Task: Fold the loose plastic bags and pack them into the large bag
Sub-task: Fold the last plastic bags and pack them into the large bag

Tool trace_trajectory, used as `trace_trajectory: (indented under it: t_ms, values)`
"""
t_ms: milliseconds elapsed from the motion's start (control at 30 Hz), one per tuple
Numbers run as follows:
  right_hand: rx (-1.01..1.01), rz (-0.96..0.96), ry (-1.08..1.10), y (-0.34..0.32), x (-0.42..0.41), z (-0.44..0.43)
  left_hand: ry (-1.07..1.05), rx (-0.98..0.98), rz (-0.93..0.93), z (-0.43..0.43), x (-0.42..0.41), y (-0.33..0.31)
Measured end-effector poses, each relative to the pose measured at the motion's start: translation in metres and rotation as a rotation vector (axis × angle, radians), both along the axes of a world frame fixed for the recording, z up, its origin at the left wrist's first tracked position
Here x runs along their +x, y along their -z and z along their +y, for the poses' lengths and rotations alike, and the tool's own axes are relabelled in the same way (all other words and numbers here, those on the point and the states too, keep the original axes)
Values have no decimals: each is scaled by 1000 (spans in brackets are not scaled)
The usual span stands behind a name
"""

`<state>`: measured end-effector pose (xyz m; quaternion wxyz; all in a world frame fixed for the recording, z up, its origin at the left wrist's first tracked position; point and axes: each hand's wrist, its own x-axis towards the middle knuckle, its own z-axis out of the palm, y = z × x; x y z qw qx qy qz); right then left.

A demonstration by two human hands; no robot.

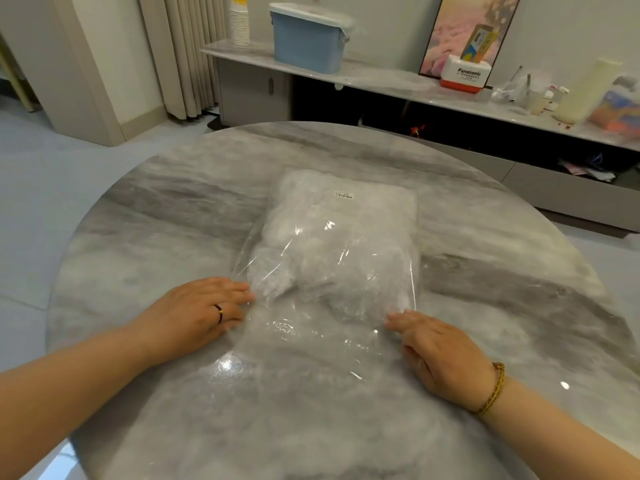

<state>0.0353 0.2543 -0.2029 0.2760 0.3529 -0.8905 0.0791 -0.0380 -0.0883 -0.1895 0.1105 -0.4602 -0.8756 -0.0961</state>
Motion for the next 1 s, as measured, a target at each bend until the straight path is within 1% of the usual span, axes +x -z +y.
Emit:
trace_trajectory:
  t_ms: [100,200,233,267,300,333,400,433,500,567,633,733,833,1000]
  values:
    - [-115,-92,59,0,4,2,-75,-24,-23,-1,-3,5]
    - [-256,-228,160,1,13,7,-116,90,-40,-5,-6,12]
    - [-307,-296,201,0,16,7,-139,115,-80,-4,-5,13]
    - [-364,-370,250,-1,18,7,-163,162,-151,-4,-3,13]
    - [-442,-451,295,-3,21,6,-209,248,-238,-4,-3,10]
    - [-528,-527,336,-3,22,5,-289,320,-342,-2,-1,5]
    - [-682,-622,403,-5,20,1,-392,436,-572,4,0,-1]
    - [-756,-657,440,-5,18,-2,-426,520,-645,6,-3,1]
    - [-910,-682,534,-9,13,-9,-533,665,-755,10,-8,3]
    - [-1035,-661,619,-12,8,-17,-630,716,-767,17,-9,1]
    - [-1081,-601,705,-15,3,-24,-710,741,-734,24,-8,1]
    - [-1059,-553,816,-18,-3,-29,-802,701,-658,32,-6,-3]
    - [-970,-593,892,-24,-5,-31,-878,598,-609,39,-5,-8]
    - [-916,-685,1012,-28,-8,-30,-911,486,-666,48,-5,-17]
